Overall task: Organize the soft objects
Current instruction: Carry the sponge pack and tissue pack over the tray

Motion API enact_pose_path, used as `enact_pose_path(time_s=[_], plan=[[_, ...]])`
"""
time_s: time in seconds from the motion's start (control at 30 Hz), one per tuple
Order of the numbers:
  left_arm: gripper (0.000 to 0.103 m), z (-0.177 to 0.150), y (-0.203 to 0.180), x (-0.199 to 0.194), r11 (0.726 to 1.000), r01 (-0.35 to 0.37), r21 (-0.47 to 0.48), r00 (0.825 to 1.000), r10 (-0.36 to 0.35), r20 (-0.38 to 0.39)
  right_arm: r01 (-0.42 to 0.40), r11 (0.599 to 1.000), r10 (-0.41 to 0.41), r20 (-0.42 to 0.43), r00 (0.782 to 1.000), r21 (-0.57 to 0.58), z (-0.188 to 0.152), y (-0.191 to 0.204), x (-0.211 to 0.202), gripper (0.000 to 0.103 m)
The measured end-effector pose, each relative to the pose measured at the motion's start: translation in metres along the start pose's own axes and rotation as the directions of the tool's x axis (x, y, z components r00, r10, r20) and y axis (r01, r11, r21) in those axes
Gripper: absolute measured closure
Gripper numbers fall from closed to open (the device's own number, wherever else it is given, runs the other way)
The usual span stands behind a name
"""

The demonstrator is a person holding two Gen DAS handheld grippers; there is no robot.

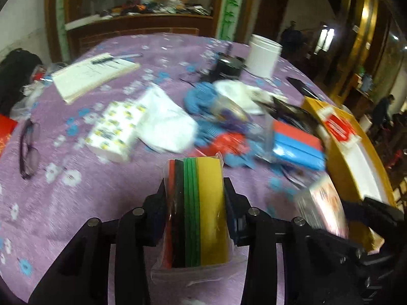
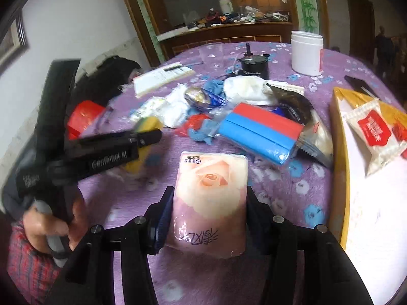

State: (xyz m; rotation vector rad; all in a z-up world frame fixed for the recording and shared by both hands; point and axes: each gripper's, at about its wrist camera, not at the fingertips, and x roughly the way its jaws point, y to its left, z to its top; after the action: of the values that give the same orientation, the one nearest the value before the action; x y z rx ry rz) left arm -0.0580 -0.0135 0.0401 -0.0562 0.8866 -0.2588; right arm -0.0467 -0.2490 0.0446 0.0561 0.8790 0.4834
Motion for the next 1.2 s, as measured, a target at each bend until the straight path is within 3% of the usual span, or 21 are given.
enact_pose_path(time_s=[0.2, 0.43, 0.67, 0.9, 1.07, 1.2], plan=[[0.067, 0.012, -0.037, -0.006, 0.99, 0.139, 0.033, 0.99, -0.139, -0.002, 0.0, 1.0, -0.001, 0.057, 0.998, 0.009, 0.01, -0.005, -0.027, 0.049], [0.067, 0.033, -0.102, -0.012, 0.964, 0.238, 0.122, 0.971, -0.237, -0.019, 0.018, 0.989, -0.033, 0.095, 0.995, 0.148, 0.018, -0.068, -0.062, 0.049], [0.067, 0.031, -0.16, 0.0, 0.942, 0.282, 0.183, 0.958, -0.266, -0.106, 0.049, 0.967, -0.084, 0.129, 0.988, 0.252, 0.012, -0.124, -0.086, 0.049], [0.067, 0.034, -0.228, 0.015, 0.915, 0.279, 0.292, 0.958, -0.243, -0.152, 0.115, 0.933, -0.167, 0.129, 0.977, 0.341, 0.004, -0.168, -0.104, 0.049], [0.067, 0.033, -0.248, 0.047, 0.92, 0.266, 0.287, 0.956, -0.214, -0.2, 0.202, 0.896, -0.257, 0.09, 0.962, 0.395, 0.0, -0.201, -0.107, 0.049], [0.067, 0.036, -0.253, 0.064, 0.927, 0.262, 0.267, 0.954, -0.208, -0.216, 0.233, 0.884, -0.283, 0.069, 0.957, 0.405, -0.003, -0.219, -0.102, 0.049]])
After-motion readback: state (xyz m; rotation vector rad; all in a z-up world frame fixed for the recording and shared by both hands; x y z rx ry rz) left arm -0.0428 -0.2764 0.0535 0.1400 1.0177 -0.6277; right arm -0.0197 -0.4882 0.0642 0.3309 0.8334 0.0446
